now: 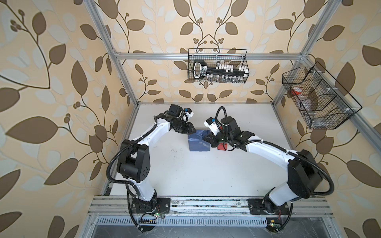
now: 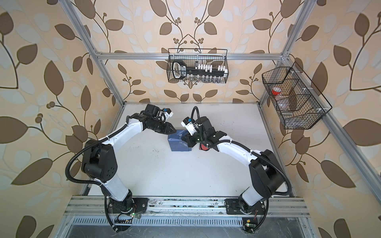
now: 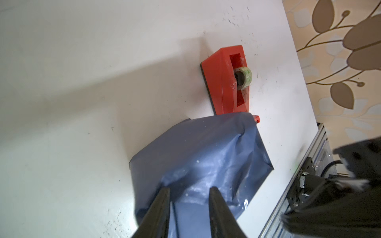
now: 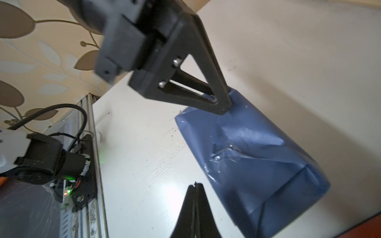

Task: Wrap a gift box in wrapping paper
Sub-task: Stick the wrapping paper to the gift box.

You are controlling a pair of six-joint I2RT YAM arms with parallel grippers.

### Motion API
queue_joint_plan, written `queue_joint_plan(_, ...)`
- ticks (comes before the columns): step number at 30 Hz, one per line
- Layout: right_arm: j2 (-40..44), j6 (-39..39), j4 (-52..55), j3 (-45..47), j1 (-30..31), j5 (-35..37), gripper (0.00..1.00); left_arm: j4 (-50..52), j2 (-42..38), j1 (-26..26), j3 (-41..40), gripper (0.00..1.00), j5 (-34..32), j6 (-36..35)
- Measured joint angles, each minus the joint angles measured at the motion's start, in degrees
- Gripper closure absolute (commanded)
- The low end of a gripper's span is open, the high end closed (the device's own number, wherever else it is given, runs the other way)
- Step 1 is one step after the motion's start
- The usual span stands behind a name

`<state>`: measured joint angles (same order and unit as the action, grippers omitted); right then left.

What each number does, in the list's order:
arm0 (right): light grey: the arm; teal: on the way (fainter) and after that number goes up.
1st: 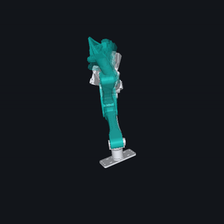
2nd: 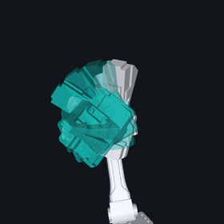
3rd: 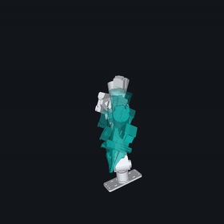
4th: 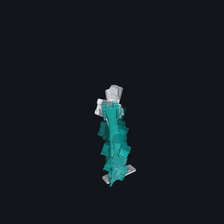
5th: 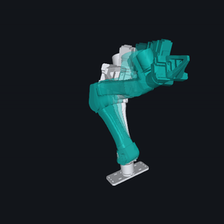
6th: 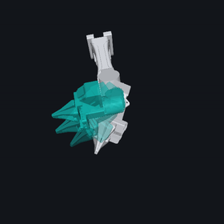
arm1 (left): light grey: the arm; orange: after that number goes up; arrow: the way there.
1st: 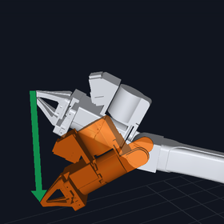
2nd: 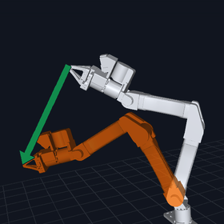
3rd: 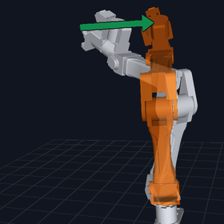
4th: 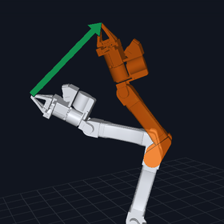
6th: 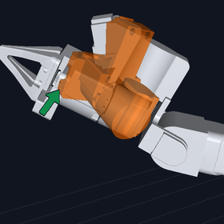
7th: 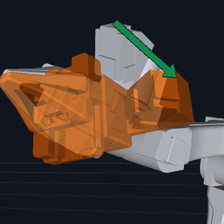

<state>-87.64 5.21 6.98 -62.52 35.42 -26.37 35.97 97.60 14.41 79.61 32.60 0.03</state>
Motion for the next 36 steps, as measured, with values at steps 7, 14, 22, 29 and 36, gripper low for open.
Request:
queue_joint_plan(7, 0.24, -2.08, 0.52, 1.05, 4.50, -1.73, 1.00, 2.19, -6.78, -11.26, 0.04, 0.48, -0.24, -1.16)
queue_joint_plan(14, -10.19, -3.78, 3.58, -2.58, 3.96, 1.38, 1.00, 0.28, -10.34, -14.56, -6.78, 0.38, 0.00, -3.04)
queue_joint_plan(22, -15.17, -5.05, 5.18, -13.20, -0.57, 5.09, 1.00, -0.72, -10.43, -16.41, -10.32, 0.34, 0.37, -3.32)
queue_joint_plan(29, -17.94, -5.51, 6.36, -19.41, -3.65, 5.86, 1.00, -1.53, -10.97, -16.76, -10.32, 0.26, 0.37, -5.84)
queue_joint_plan(36, -16.28, -5.46, 6.88, -19.71, -5.18, 5.84, 1.00, -1.44, -11.50, -16.76, -10.32, 0.23, -0.09, -7.65)
